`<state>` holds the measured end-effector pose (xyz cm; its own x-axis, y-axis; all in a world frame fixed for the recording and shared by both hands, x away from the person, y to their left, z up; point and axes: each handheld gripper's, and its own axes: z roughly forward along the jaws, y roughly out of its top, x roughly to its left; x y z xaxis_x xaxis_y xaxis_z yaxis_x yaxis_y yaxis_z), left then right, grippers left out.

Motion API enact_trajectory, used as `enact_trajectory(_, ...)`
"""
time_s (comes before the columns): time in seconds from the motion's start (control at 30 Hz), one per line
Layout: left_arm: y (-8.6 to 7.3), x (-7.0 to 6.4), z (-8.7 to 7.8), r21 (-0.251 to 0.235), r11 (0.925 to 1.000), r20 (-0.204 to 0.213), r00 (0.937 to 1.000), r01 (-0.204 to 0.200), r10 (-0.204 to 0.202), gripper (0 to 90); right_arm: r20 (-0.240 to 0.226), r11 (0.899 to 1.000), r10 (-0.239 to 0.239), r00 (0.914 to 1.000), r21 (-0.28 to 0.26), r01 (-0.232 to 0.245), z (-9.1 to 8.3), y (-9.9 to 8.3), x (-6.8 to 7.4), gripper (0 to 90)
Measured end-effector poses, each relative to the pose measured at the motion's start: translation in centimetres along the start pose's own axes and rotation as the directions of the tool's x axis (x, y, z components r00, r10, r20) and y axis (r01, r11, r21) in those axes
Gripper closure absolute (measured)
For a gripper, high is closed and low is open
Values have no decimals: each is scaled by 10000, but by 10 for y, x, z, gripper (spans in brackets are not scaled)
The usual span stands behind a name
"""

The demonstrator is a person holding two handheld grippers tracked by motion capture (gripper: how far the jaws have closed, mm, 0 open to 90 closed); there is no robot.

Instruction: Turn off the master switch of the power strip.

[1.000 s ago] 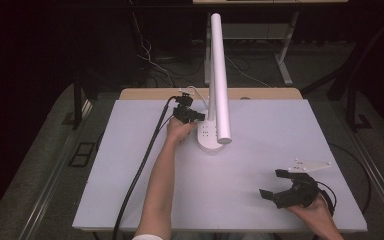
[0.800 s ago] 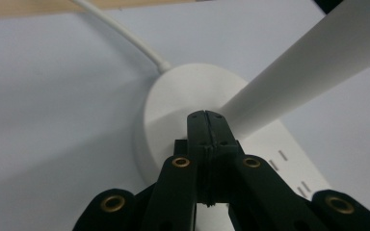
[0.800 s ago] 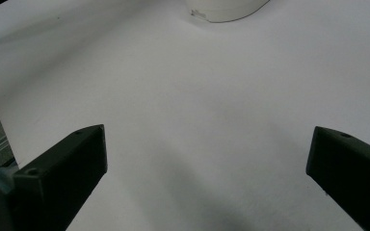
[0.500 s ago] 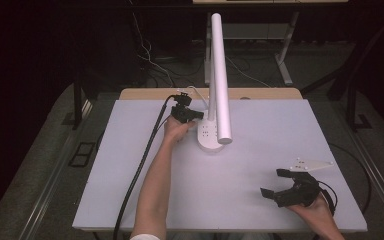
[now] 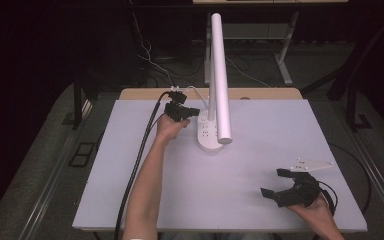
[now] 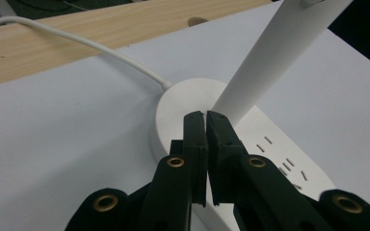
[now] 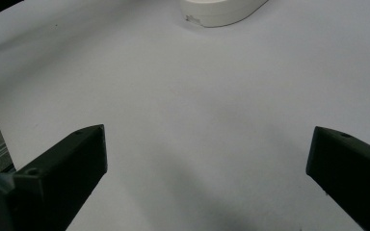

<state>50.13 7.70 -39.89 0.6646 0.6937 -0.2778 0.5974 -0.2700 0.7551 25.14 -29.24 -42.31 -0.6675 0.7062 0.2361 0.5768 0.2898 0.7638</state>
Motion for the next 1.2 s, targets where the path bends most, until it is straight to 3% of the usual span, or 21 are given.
enact_trajectory(0.33, -5, -3, -29, -251, 9997, -44, 10000, -69, 68, 868, -19, 10000, -52, 10000, -7, 52, 0, 0, 1, 0)
enact_trajectory(0.5, -7, -4, -43, -355, 9993, -94, 9999, -140, 137, 814, -46, 10000, -28, 10000, -29, 28, -1, 0, 1, 0)
enact_trajectory(0.6, -8, -5, -53, -527, 9986, -96, 9999, -38, 33, 731, -38, 10000, -47, 10000, -37, 47, -1, 0, 0, 0)
enact_trajectory(0.73, -13, -4, -66, -779, 9967, 379, 9991, 244, -215, 565, -43, 10000, 1, 10000, -84, -2, -1, 1, 0, 0)
enact_trajectory(0.87, -20, -4, -78, -885, 9953, 592, 9977, 396, -344, 397, -56, 9999, 45, 10000, -89, -46, -2, 1, 0, 0)
enact_trajectory(1.03, -35, -8, -93, -1078, 9936, 819, 9964, 324, -236, 225, -51, 9999, -39, 10000, -143, 39, -2, 0, 0, 0)
enact_trajectory(1.2, -50, -14, -106, -1146, 9932, 886, 9960, 184, -83, 127, -42, 9998, -42, 10000, -170, 41, -2, 1, 0, 0)
